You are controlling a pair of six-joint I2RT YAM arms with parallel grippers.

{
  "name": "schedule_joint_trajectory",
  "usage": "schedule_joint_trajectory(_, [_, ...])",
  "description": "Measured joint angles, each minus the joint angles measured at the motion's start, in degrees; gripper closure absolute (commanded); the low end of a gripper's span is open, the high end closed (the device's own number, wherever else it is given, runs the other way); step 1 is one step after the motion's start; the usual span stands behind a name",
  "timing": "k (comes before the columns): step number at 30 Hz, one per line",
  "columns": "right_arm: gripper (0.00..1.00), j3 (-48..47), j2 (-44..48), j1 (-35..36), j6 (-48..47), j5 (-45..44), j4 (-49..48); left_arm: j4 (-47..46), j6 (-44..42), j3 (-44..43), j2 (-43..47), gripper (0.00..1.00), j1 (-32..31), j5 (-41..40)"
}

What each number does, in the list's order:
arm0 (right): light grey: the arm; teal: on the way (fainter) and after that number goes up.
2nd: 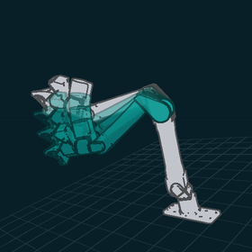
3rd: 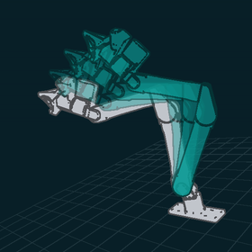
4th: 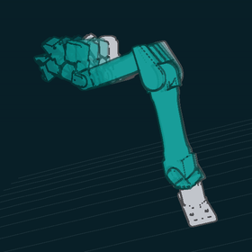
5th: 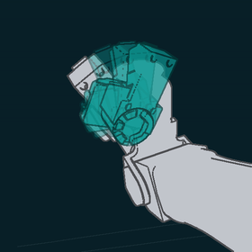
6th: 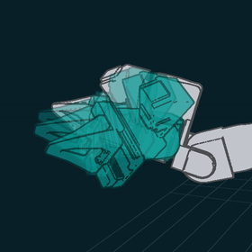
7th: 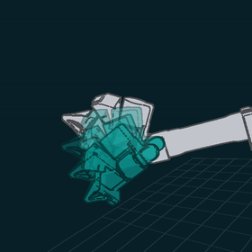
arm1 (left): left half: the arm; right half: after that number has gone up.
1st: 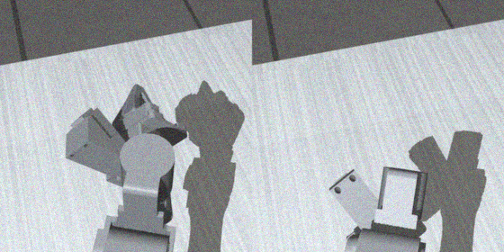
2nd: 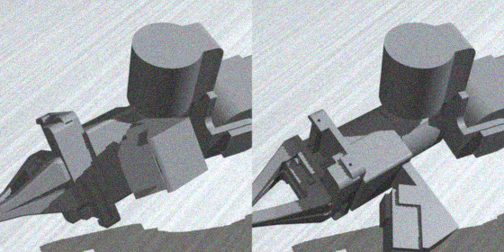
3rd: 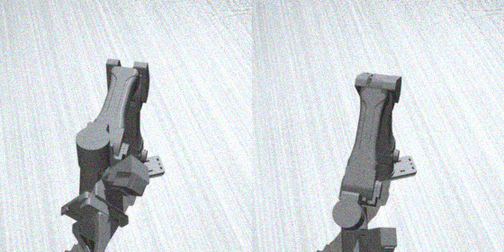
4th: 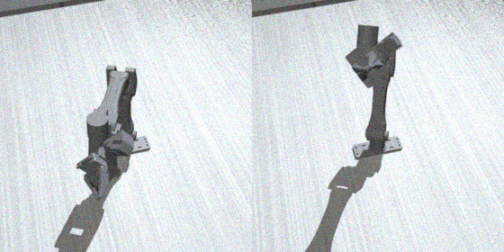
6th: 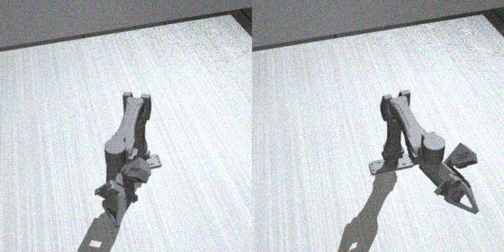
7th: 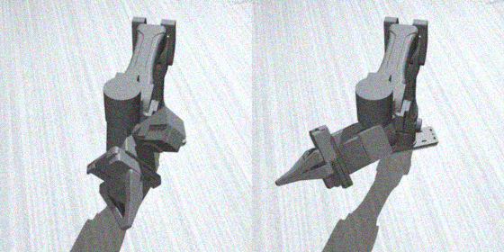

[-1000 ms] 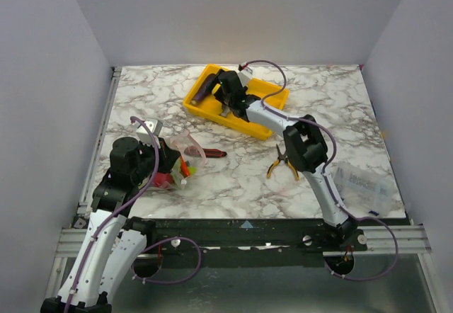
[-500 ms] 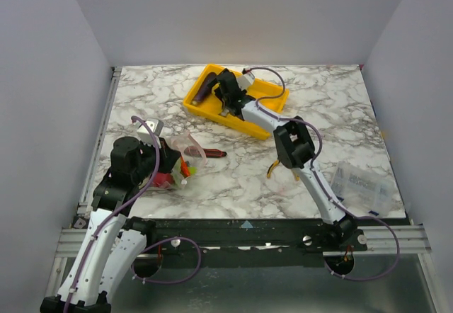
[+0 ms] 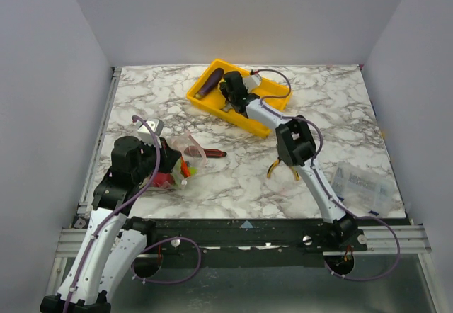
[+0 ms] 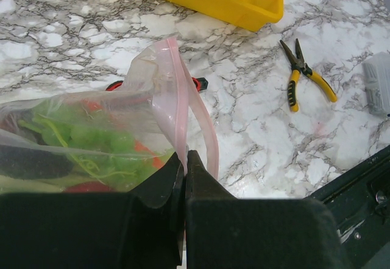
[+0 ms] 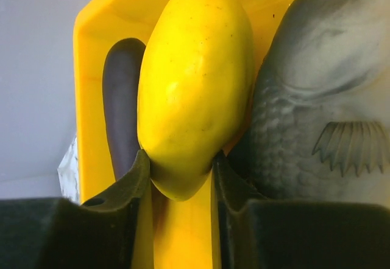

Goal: Place the food in the zip-top bag and seal the zipper

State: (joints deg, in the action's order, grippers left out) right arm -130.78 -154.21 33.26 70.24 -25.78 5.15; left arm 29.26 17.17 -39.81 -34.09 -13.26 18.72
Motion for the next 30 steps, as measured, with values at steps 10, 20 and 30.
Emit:
schedule_joint_trajectory(10, [1.00,23.5,18.5,-0.5,-13.7,9.1,-3.6,0.0,0.0,0.0,0.0,1.00,0.0,0.0])
schedule_joint_trajectory(20, [1.00,45.7,49.4,-0.3,-40.5,35.8,0.0,0.0,0.0,0.0,-0.3,1.00,0.0,-0.1])
schedule_joint_trajectory(30, [1.00,54.8,60.0,10.6,-56.4,56.2,15.1,0.0,0.0,0.0,-1.7,1.00,0.0,-0.1])
